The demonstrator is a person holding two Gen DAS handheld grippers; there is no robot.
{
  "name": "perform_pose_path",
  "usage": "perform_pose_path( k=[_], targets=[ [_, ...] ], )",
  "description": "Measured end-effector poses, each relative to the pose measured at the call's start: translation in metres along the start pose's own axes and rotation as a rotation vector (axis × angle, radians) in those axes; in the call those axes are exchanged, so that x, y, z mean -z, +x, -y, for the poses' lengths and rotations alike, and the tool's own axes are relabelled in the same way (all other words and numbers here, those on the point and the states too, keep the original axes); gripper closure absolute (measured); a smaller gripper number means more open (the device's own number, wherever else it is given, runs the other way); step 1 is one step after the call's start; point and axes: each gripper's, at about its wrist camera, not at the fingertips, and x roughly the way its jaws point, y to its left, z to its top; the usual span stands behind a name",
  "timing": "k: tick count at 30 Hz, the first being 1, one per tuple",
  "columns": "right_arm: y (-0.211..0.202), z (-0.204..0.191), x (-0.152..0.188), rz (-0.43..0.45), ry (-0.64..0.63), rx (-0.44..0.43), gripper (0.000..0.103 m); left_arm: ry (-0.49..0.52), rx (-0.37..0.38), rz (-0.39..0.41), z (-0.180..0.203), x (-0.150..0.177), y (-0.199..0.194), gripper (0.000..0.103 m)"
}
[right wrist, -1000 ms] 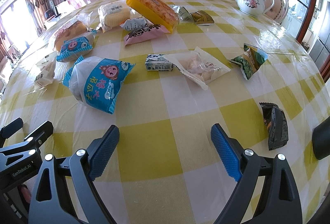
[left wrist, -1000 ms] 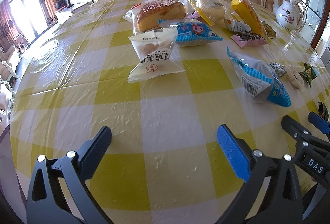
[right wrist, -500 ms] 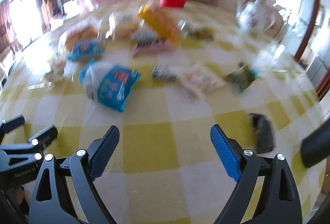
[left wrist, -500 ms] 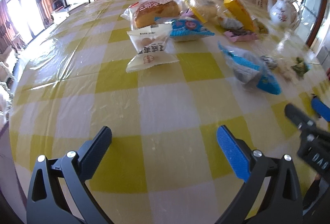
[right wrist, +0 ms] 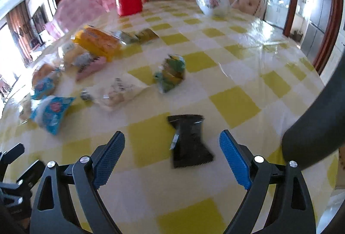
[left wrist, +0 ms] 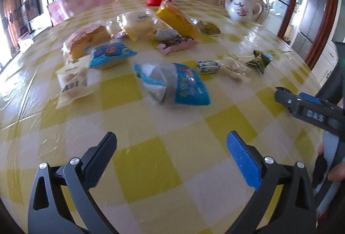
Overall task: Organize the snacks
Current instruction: 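Grasp the black snack packet with the right tool while the left tool grasps the blue cartoon bag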
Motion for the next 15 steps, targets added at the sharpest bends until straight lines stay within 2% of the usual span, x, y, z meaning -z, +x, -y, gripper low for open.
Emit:
perform_pose_path(
  k=[2,3,5,9,11,15],
  targets=[
    [0.01,0.006,-0.002,-0.034,0.0,-0.004,0.036,0.001,0.009,0.004,0.0,-0.008,0.003,0.001],
    [0.009,0.005,-0.002,-0.022,-0.02,0.014,0.041,0.005,0.018,0.004,0.0,-0.011,0.004,0.001],
    [0.008,-0.002,0.003,-0.002,-0.068,0.013,0.072,0.01,0.05,0.003,-0.004,-0.015,0.004,0.001],
    [-0.006,-0.001,0.008,0.058,-0.062,-0.04,0.074,-0.039,0.179,0.017,-0.02,-0.015,-0.003,0.001],
    [-0.007,0.006,0.006,0.069,-0.027,-0.07,0.075,-0.043,0.183,0.022,-0.022,-0.016,-0.003,0.001],
    [-0.011,0.009,0.006,0.092,-0.006,-0.09,0.075,-0.018,0.142,-0.005,-0.009,-0.031,0.01,0.001]
  ],
)
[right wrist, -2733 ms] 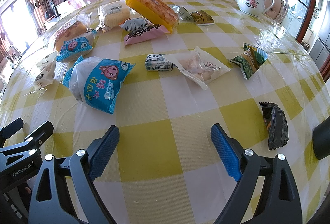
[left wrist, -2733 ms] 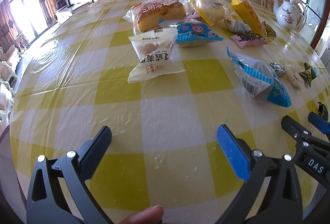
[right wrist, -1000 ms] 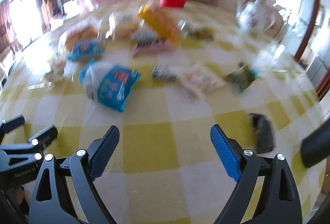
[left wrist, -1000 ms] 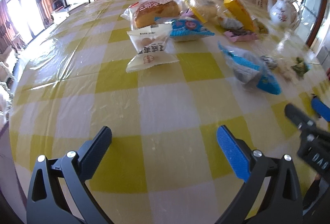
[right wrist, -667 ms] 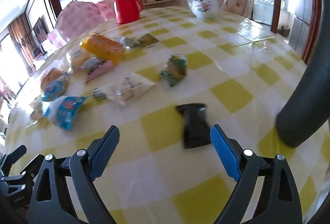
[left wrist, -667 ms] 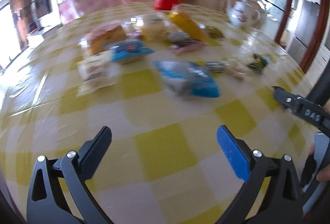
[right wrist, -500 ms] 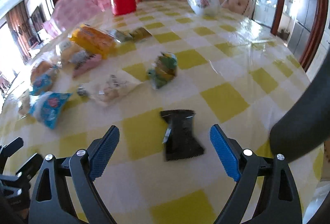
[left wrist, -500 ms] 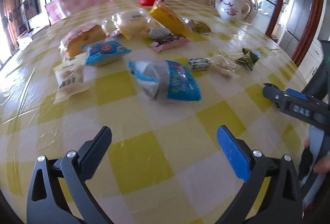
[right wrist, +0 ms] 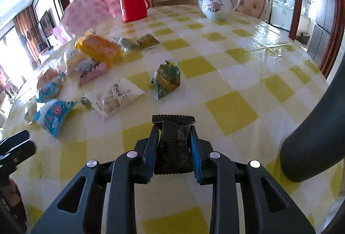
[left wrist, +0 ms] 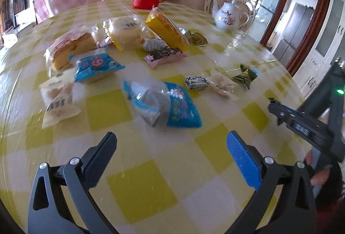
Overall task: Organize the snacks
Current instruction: 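Grasp the black snack packet with the right tool while the left tool grasps the blue cartoon bag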
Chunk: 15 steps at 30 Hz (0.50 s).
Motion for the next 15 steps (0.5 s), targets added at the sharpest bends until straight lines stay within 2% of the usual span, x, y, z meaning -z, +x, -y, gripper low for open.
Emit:
perform_pose_path(
  k=[2,4,7,8,10,11,13,15],
  targets=[
    [-0.001,-0.001,-0.001,0.0,0.0,-0.002,0.075,0.012,-0.014,-0.018,0.009,-0.011,0.011,0.001],
    [-0.002,-0.001,-0.001,-0.002,0.001,-0.007,0.075,0.018,-0.088,-0.069,0.018,-0.024,0.029,0.001],
    [-0.002,-0.001,-0.001,-0.002,-0.002,-0.01,0.075,0.032,-0.139,-0.126,0.025,-0.037,0.052,0.001],
    [-0.002,-0.001,-0.001,-0.004,-0.004,-0.011,0.075,0.047,-0.177,-0.147,0.026,-0.039,0.061,0.002],
    [-0.002,-0.002,-0.001,-0.004,-0.006,-0.016,0.075,0.051,-0.224,-0.13,0.024,-0.038,0.065,0.047],
    [-0.003,-0.001,-0.001,-0.003,-0.004,-0.023,0.075,0.046,-0.208,-0.118,0.022,-0.036,0.064,0.053],
    [-0.003,0.0,-0.001,-0.002,0.004,-0.033,0.075,0.039,-0.15,-0.095,0.02,-0.031,0.056,0.056],
    [-0.003,0.002,-0.001,-0.003,0.01,-0.043,0.075,0.056,-0.157,-0.07,0.02,-0.023,0.05,0.056]
  ],
)
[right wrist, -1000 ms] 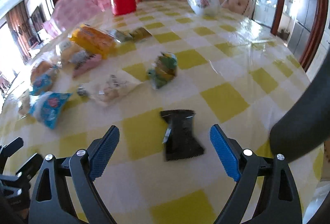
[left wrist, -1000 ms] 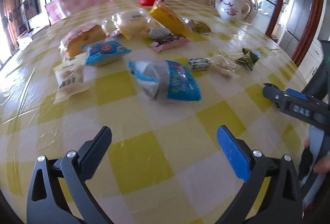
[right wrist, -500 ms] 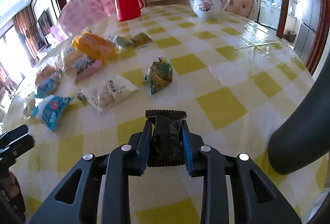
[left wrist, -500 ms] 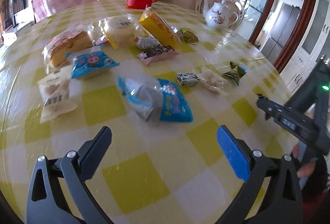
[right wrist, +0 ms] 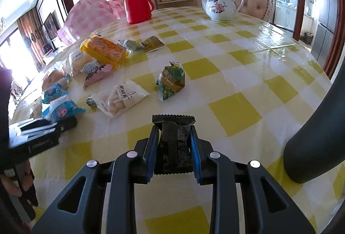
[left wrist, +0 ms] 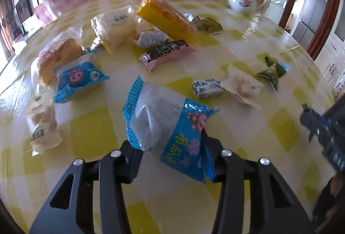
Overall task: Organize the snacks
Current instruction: 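Grasp the black snack packet with the right tool while the left tool grasps the blue cartoon bag, then carry both packets over the white box and open both tools to drop them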
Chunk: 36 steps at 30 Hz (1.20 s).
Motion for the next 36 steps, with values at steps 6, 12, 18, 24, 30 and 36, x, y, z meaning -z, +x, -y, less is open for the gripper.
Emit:
perform_pose_path(
  k=[6,12,18,24,30,36],
  targets=[
    [-0.004,0.003,0.001,0.015,0.012,-0.075,0.075,-0.073,0.058,0.087,-0.011,0.027,-0.027,0.056],
    [-0.008,0.004,0.002,0.028,0.017,-0.135,0.075,-0.12,0.089,0.157,-0.015,0.043,-0.059,0.056],
    [-0.035,-0.019,0.025,0.069,-0.025,-0.166,0.075,-0.121,0.092,0.171,-0.018,0.07,-0.086,0.056],
    [-0.058,-0.054,0.043,0.071,-0.085,-0.184,0.075,-0.11,0.076,0.18,-0.026,0.099,-0.106,0.056],
    [-0.069,-0.086,0.058,0.058,-0.145,-0.208,0.075,-0.128,0.056,0.195,-0.045,0.123,-0.127,0.056],
    [-0.07,-0.122,0.081,0.015,-0.214,-0.238,0.075,-0.142,0.018,0.206,-0.067,0.148,-0.148,0.056]
  ],
)
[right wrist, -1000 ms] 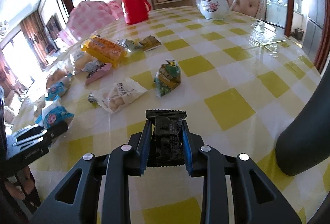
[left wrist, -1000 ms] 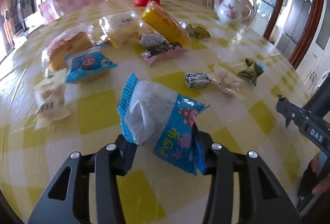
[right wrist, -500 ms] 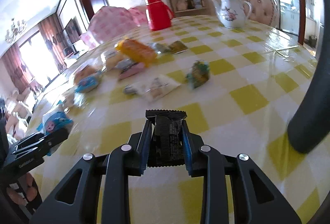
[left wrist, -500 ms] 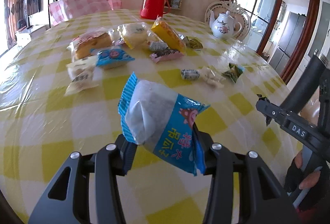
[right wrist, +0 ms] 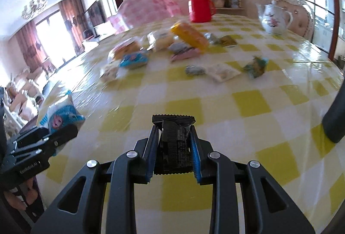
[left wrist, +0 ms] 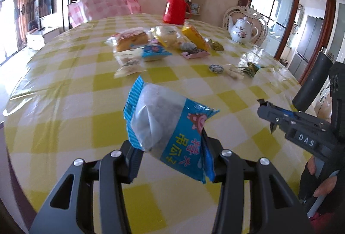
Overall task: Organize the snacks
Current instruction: 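Carry both packets over the white box and open both tools to drop them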
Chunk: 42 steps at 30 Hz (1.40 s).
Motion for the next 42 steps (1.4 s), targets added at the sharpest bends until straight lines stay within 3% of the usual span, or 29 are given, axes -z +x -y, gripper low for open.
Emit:
perform_pose_path(
  k=[13,24,33,42],
  targets=[
    [0.009,-0.085,0.011,-0.042,-0.18,-0.033,0.075,-0.066,-0.112,0.01,-0.074,0.041,-0.052,0.056],
    [0.019,-0.152,0.012,-0.064,-0.313,-0.065,0.074,-0.164,-0.181,0.03,-0.128,0.048,-0.076,0.056],
    [0.026,-0.241,0.008,-0.077,-0.467,-0.185,0.074,-0.275,-0.298,0.039,-0.193,0.049,-0.107,0.056],
    [0.03,-0.346,0.017,-0.111,-0.62,-0.345,0.074,-0.422,-0.469,0.001,-0.288,0.077,-0.143,0.056]
  ],
)
